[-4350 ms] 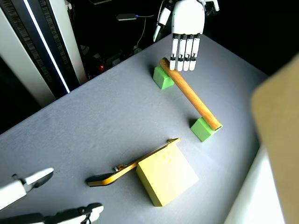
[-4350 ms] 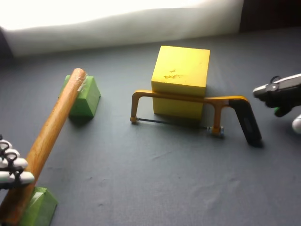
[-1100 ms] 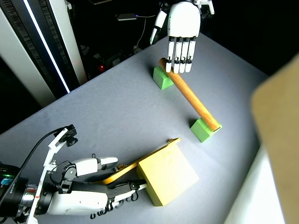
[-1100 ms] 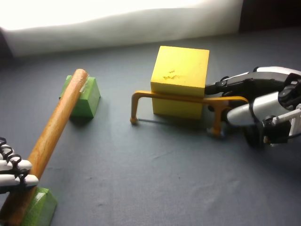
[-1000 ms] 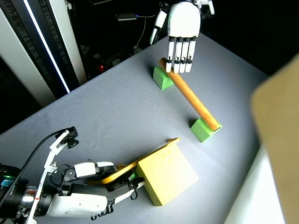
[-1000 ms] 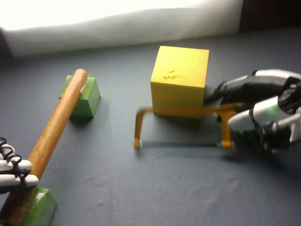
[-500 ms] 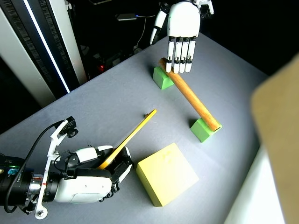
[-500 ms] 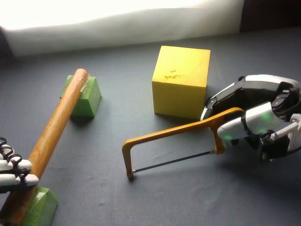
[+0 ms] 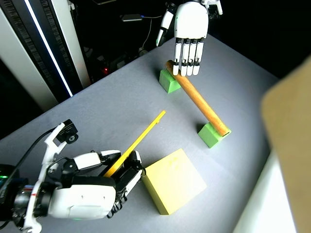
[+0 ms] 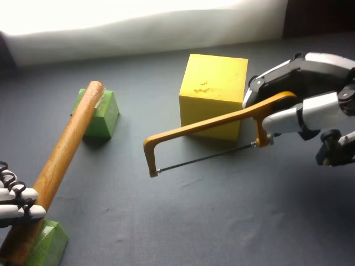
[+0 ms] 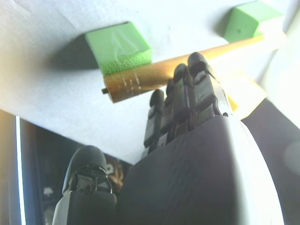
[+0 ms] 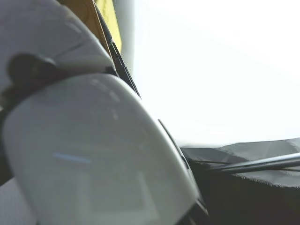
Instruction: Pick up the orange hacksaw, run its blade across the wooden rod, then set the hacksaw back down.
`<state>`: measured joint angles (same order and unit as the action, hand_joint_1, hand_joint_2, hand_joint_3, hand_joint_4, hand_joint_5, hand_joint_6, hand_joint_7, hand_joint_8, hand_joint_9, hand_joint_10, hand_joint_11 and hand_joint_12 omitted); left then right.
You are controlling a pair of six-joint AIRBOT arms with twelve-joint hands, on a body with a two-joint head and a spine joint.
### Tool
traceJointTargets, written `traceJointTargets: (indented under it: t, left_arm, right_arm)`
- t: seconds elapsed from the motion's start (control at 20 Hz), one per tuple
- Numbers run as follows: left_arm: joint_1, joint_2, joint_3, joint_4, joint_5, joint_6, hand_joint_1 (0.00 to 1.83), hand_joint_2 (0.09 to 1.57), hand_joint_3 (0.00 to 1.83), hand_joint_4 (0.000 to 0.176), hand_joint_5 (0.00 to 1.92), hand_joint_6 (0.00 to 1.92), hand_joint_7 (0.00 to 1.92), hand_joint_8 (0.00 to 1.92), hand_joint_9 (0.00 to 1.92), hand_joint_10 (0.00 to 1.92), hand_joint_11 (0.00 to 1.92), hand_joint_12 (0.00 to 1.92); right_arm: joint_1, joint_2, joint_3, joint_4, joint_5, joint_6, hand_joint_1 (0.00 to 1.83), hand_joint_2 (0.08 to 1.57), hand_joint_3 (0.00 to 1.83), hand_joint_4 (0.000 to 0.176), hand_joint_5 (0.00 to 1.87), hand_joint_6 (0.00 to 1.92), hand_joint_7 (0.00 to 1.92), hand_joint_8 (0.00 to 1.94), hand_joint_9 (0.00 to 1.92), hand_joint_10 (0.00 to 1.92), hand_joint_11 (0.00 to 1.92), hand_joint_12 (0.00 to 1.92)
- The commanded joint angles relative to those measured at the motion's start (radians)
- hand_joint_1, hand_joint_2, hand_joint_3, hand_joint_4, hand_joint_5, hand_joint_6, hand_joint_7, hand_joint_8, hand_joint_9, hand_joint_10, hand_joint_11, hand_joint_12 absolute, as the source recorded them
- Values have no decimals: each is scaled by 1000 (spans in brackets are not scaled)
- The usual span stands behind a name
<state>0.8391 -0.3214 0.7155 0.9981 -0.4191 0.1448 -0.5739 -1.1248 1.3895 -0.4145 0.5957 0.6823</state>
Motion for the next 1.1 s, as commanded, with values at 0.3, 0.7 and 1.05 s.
traceJointTargets:
  t: [0.3, 0.7, 1.05]
  left_arm:
    - [-7, 0, -3, -12, -28, -1, 13, 1278, 0, 0, 139, 3, 136, 3, 118, 4, 0, 316]
    - [-7, 0, 3, -12, -28, -1, 0, 1287, 2, 0, 129, 1, 121, 2, 100, 1, 0, 255]
    - [-7, 0, 4, -12, -28, -1, 51, 1279, 0, 0, 150, 2, 127, 2, 96, 3, 0, 251]
  right_arm:
    - [57, 84, -139, 353, 164, -237, 1387, 1094, 0, 0, 896, 871, 1018, 930, 1082, 1135, 943, 1200]
    - [229, 96, -174, 447, -8, -460, 1391, 1087, 0, 0, 914, 841, 1042, 898, 1080, 1140, 927, 1226]
    - [319, 32, -194, 715, -104, -822, 1387, 1092, 0, 0, 919, 834, 1021, 932, 1064, 1166, 918, 1227]
